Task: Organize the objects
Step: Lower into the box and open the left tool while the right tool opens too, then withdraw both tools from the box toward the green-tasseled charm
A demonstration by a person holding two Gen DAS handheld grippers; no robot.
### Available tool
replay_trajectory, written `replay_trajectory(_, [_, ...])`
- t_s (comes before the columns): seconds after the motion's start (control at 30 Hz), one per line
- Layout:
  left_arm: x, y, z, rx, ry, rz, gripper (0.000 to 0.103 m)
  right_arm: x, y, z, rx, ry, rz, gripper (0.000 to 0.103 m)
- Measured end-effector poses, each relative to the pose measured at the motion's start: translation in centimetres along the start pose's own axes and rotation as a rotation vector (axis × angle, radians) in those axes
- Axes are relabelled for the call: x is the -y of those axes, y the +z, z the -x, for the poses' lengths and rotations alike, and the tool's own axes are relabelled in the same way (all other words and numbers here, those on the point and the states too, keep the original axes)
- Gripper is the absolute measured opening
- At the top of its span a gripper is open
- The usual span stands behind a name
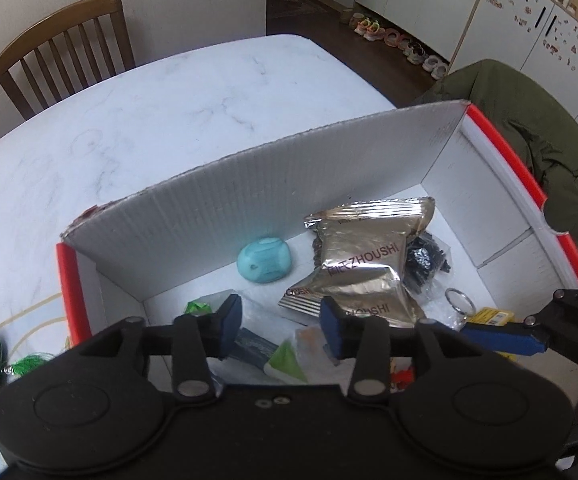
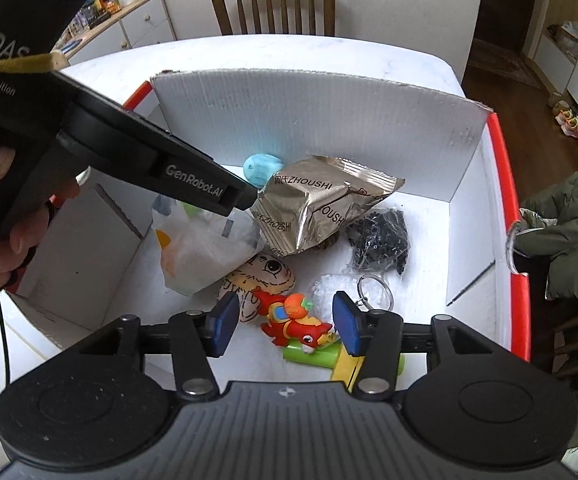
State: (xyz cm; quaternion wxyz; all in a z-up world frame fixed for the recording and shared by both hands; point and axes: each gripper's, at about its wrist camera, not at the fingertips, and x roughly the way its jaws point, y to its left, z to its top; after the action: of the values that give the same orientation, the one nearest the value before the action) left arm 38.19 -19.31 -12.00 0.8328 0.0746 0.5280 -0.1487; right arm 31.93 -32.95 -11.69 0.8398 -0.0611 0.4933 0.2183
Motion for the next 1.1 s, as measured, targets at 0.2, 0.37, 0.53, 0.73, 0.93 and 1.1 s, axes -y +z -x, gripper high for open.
replay_trajectory(0.2, [0.1, -0.4, 2.0, 0.042, -0.021, 0.012, 0.054, -0.2, -0.2, 2.0, 0.034, 0.016, -0.014, 0.053])
replay_trajectory(0.37, [0.3, -1.2, 4.2, 0.086, -0.029, 0.013, 0.057, -0.5, -0.2, 4.0, 0.071, 0.024, -0.020, 0.053])
replay_trajectory(0.53, [0.2, -2.1, 6.8, 0.129, -0.056, 0.031, 0.063, -0.4, 0.1, 5.4, 0.107, 0.035, -0.031, 0.056])
replay_trajectory(0.73, [-0.2, -3.6, 10.1, 0.187, -0.059, 0.040, 0.068, -1.3, 0.2, 7.0, 0.149, 0.048, -0.005, 0.059])
replay_trajectory(0.93, [-1.6, -5.8, 13.1, 0.235, -0.047, 0.060, 0.073, -2.5, 0.4, 8.1, 0.174, 0.068, 0.013, 0.060])
replay_trajectory(1.1, [-3.4, -7.6, 14.9, 0.260, -0.030, 0.093, 0.081, -4.0, 0.6, 8.6, 0.190, 0.088, 0.028, 0.068])
